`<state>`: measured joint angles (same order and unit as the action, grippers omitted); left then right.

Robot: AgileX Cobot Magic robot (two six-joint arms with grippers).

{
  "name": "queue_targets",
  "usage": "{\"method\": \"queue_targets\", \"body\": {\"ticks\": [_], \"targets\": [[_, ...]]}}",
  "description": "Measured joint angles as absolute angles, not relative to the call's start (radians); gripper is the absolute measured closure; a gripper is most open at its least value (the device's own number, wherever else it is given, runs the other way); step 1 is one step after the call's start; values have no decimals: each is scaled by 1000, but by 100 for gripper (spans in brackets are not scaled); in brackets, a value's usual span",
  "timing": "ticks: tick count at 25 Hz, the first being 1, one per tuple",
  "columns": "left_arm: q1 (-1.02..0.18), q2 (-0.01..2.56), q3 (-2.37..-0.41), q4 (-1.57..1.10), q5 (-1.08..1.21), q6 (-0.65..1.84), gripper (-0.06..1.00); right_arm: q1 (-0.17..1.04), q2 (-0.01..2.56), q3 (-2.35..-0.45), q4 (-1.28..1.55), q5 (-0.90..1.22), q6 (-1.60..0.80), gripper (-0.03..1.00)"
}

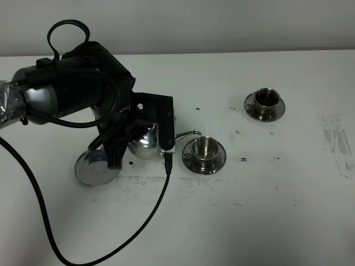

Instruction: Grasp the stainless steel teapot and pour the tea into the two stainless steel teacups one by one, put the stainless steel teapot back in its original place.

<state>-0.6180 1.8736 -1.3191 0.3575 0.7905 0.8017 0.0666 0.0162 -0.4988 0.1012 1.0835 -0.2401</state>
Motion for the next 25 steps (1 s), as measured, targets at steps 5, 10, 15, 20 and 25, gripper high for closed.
{"method": "queue_targets", "body": {"ticks": [5, 10, 15, 20, 25], "targets": [[-618, 1879, -1319, 456, 717, 811, 77, 67, 16, -499, 101, 1083, -240, 54], [-618, 1920, -1319, 512, 682, 810, 77, 67, 16, -499, 101, 1083, -240, 54], [-621, 1925, -1319, 555, 625, 810, 77, 67, 16, -499, 101, 1083, -240, 54], [-630, 1929, -1319, 610, 573, 810, 77, 67, 16, -499, 101, 1083, -240, 54], [-644, 1964, -1319, 623, 549, 810, 77, 67, 16, -499, 101, 1083, -240, 54]]}}
